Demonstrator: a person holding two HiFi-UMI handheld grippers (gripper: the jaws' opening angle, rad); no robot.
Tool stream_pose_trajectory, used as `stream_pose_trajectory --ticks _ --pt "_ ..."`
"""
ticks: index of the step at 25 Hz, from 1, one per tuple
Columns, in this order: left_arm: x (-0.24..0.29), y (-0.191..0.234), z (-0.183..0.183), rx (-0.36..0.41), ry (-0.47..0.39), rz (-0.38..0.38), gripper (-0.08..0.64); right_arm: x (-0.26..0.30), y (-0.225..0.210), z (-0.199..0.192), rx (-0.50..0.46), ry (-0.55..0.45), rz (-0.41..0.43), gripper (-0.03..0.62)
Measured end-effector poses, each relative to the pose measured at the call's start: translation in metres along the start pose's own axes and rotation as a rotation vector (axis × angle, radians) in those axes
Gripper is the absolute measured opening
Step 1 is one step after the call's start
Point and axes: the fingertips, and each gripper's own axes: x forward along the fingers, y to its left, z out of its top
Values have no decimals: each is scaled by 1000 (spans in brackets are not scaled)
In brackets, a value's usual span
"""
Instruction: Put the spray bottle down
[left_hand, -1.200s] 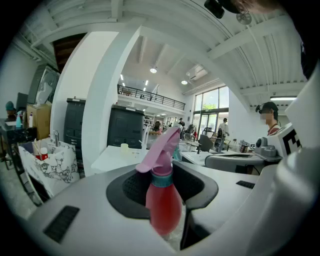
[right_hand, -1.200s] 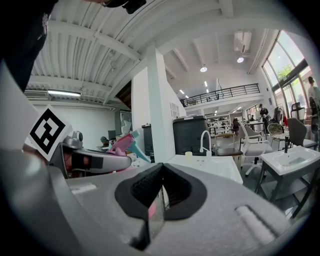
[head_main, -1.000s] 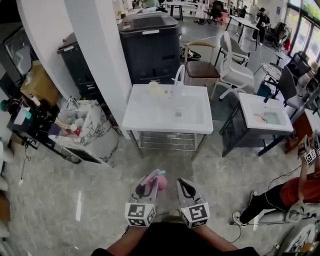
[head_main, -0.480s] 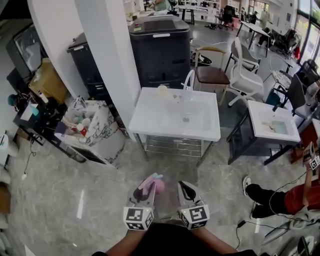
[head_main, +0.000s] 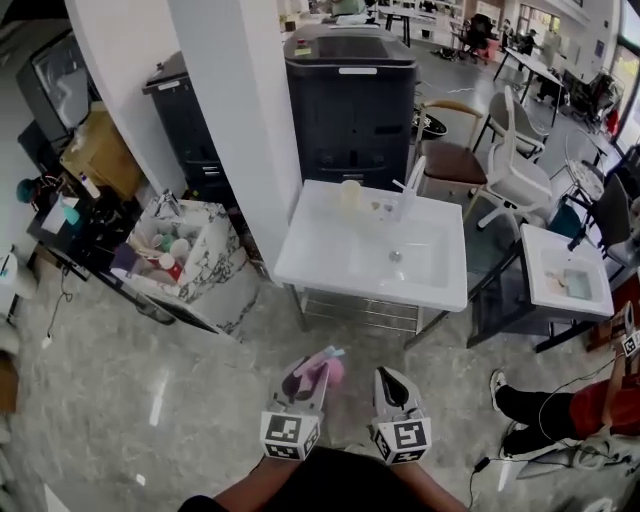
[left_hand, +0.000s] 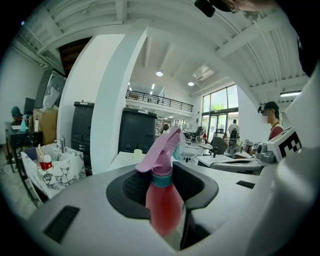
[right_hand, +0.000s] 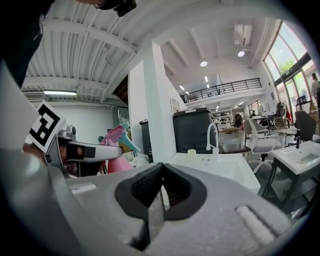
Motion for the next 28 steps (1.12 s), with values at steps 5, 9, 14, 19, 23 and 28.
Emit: stream_pose_trajectory --ticks 5,9,14,19,23,28 --pt "53 56 16 -12 14 -6 152 80 -1 19 -41 20 19 -3" --pt "98 105 36 -13 35 -20 152 142 0 45 -56 23 10 -3" --pt "151 156 60 -12 24 -58 152 210 -12 60 -67 47 -29 -3" --pt "182 189 70 7 25 -110 152 256 -20 71 -46 51 -100 -3" --pt "205 211 69 35 37 -156 152 279 -15 68 6 66 -149 -3" --pt "230 227 66 22 38 -142 152 299 -15 67 -17 72 -133 -2"
